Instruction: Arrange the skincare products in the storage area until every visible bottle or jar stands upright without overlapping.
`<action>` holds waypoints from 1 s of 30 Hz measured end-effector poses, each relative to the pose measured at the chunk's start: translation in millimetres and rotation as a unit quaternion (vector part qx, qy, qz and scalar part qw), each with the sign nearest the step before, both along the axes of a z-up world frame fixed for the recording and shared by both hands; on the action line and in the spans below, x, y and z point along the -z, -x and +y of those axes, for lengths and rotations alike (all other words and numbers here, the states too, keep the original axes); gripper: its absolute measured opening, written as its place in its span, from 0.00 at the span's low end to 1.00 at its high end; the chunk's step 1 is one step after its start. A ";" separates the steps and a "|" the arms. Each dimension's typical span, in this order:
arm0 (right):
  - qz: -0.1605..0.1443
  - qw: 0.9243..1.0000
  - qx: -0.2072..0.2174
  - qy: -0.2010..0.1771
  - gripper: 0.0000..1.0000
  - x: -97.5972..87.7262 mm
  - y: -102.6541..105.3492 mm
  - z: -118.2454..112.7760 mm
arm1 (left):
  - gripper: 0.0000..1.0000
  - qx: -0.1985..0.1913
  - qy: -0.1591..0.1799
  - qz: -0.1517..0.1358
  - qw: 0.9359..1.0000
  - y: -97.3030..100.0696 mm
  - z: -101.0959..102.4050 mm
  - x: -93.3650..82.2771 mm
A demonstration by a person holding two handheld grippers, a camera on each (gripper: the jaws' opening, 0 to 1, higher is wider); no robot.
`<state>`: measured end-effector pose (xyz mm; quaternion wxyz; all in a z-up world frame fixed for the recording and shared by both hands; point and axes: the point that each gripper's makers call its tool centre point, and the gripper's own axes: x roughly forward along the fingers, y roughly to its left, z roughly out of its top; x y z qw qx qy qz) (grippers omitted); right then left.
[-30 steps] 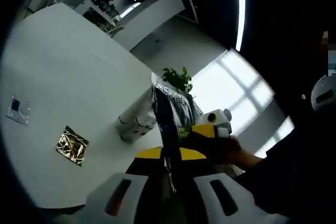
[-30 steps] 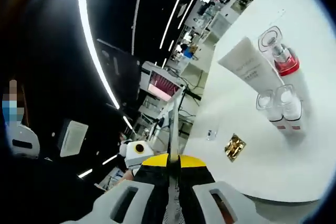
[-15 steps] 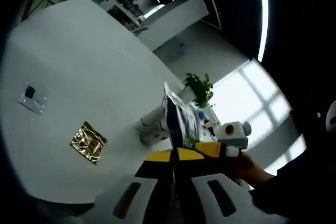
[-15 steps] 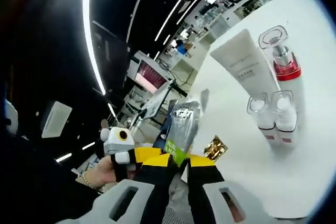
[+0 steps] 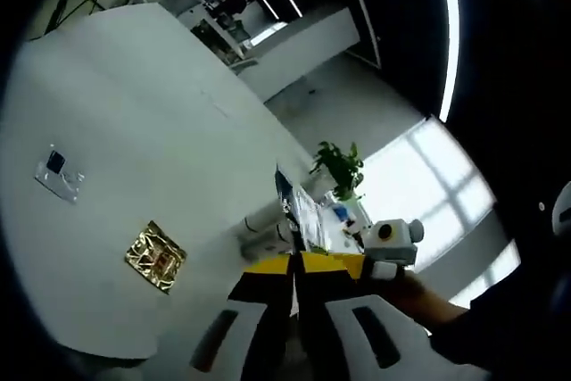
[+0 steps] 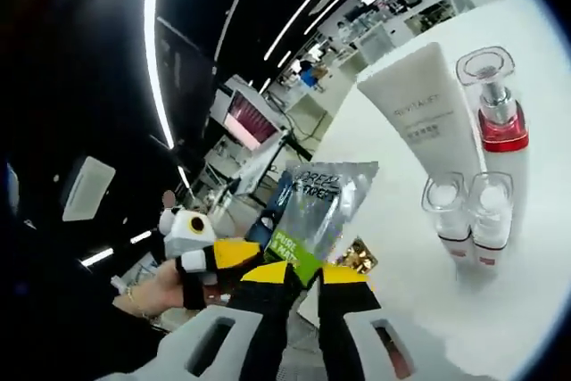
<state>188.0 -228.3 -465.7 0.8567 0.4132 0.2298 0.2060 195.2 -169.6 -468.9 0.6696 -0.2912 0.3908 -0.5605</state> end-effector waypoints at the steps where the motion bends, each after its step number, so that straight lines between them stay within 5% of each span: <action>1: -0.020 0.999 -0.003 -0.028 0.00 -11.8 -0.4 2.8 | 0.02 0.020 0.002 0.001 1.000 6.5 0.2 -0.6; 2: -0.028 0.999 -0.002 -0.040 0.00 -18.8 -1.7 5.2 | 0.09 0.018 0.000 -0.015 1.000 5.6 -0.7 0.4; 4: -0.031 0.999 -0.024 0.009 0.00 -17.1 1.9 12.5 | 0.19 0.020 0.007 -0.020 1.000 5.0 -0.5 -0.2; 6: -0.034 0.999 -0.034 -0.012 0.00 -24.4 2.7 18.0 | 0.25 0.023 0.008 -0.013 1.000 9.3 -2.9 0.3; 7: -0.045 0.998 -0.041 -0.032 0.00 -31.9 3.3 22.3 | 0.24 0.025 0.014 -0.012 1.000 11.0 -3.8 -0.9; 11: -0.027 0.999 -0.018 -0.010 0.00 -21.3 0.9 11.6 | 0.04 0.026 0.044 -0.005 0.999 9.6 -4.7 -10.1; 14: -0.018 0.999 -0.009 -0.027 0.00 -19.0 0.8 8.2 | 0.00 0.027 0.044 0.004 0.999 13.4 -7.5 -13.6; 19: -0.015 0.998 -0.021 0.065 0.09 -3.4 0.0 6.9 | 0.00 0.004 0.012 0.009 1.000 6.0 -10.1 -0.5; 23: -0.017 0.992 -0.051 0.116 0.32 4.4 7.2 10.9 | 0.00 -0.018 -0.002 0.026 0.999 -6.5 -10.2 13.6; 26: -0.014 0.984 -0.073 0.160 0.40 14.5 16.9 12.7 | 0.00 -0.038 -0.010 0.040 0.998 -18.7 -11.4 25.3; 30: -0.014 0.983 -0.076 0.166 0.45 17.8 26.0 12.9 | 0.00 -0.032 -0.039 0.038 0.998 -23.1 -16.2 44.0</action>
